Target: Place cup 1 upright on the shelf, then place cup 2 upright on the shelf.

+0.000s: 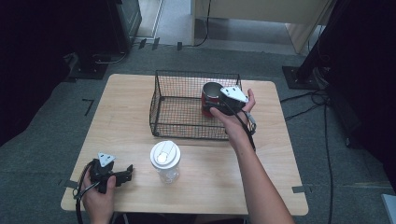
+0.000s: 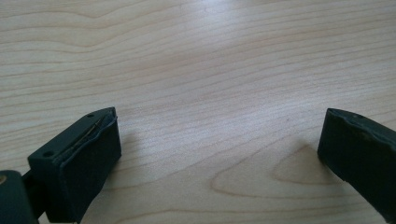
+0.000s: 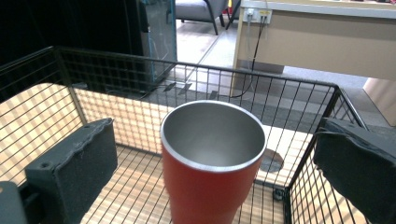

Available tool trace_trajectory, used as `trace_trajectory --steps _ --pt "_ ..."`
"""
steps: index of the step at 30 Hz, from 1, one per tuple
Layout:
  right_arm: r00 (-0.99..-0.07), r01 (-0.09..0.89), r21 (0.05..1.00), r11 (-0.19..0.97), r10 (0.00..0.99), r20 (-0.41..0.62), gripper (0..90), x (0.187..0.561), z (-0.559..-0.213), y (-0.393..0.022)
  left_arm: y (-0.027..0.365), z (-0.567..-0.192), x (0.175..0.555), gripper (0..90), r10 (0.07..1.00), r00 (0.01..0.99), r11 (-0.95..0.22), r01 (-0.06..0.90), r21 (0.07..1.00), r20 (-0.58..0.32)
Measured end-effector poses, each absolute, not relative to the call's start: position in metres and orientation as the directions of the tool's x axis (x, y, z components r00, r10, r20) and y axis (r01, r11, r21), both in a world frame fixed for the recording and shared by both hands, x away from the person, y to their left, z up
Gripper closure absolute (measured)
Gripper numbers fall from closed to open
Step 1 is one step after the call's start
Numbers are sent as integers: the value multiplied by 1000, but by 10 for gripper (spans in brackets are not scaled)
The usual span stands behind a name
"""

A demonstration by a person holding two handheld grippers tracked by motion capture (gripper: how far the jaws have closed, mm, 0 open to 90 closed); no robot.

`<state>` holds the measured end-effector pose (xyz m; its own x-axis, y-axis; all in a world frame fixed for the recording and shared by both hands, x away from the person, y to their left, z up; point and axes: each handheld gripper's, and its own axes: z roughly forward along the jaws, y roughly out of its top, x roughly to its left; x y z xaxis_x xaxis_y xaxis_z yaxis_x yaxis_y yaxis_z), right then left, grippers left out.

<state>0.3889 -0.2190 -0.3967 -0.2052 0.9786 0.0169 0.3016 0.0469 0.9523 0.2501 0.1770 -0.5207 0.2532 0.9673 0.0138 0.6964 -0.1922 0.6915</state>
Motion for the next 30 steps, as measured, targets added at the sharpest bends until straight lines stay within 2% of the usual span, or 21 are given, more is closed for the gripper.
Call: trace_trajectory --steps 21,30 --pt "-295 289 957 39 954 51 0 298 -411 -222 176 -521 251 0 966 257 -195 696 691 14" --pt "-346 297 949 103 938 6 0 263 -431 -217 176 -521 251 0 967 256 -193 695 693 12"
